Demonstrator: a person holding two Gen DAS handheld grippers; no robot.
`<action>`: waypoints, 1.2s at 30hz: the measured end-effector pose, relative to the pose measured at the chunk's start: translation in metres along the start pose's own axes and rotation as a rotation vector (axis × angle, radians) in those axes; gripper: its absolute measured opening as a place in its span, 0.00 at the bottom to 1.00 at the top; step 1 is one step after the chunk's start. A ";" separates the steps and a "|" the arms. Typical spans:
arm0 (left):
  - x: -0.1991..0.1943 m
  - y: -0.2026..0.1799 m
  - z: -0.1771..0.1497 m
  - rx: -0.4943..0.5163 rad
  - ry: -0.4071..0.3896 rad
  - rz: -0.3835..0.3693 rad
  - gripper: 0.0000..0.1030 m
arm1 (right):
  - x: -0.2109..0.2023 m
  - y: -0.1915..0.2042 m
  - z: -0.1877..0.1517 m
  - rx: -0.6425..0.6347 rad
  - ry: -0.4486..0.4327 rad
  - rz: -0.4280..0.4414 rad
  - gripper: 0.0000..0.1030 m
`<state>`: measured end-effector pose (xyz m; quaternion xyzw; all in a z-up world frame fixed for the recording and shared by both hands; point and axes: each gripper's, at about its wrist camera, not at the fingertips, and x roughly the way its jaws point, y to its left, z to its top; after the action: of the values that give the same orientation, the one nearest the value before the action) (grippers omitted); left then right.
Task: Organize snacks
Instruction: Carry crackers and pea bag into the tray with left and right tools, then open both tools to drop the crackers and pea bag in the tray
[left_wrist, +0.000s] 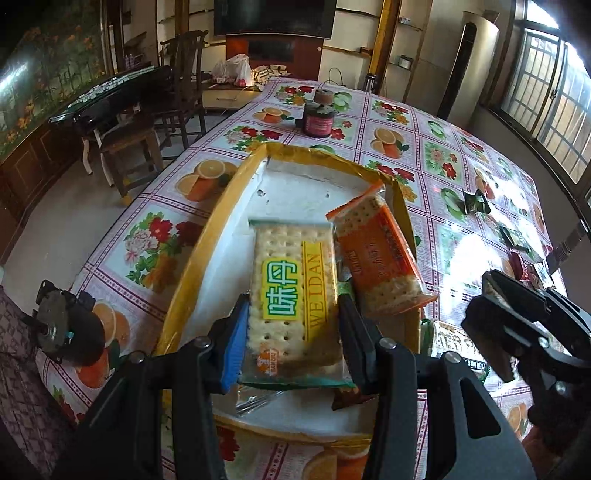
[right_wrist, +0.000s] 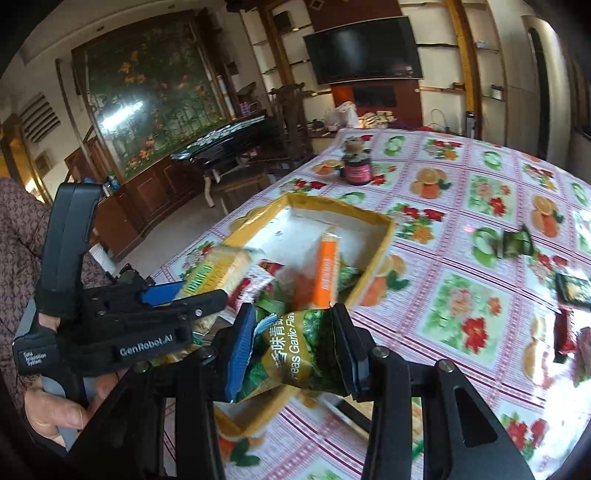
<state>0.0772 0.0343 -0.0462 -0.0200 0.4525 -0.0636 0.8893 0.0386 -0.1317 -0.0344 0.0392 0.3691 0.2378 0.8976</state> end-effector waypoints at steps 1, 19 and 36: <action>0.000 0.002 0.000 -0.001 0.002 -0.001 0.47 | 0.005 0.003 0.001 -0.002 0.007 0.012 0.41; 0.029 0.021 -0.001 -0.029 0.062 0.010 0.47 | 0.064 0.006 -0.008 0.010 0.110 0.061 0.40; 0.026 0.028 0.003 -0.064 0.070 0.011 0.68 | 0.056 0.002 -0.010 0.032 0.114 0.097 0.47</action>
<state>0.0971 0.0589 -0.0675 -0.0437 0.4852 -0.0448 0.8722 0.0652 -0.1052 -0.0777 0.0576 0.4211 0.2769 0.8618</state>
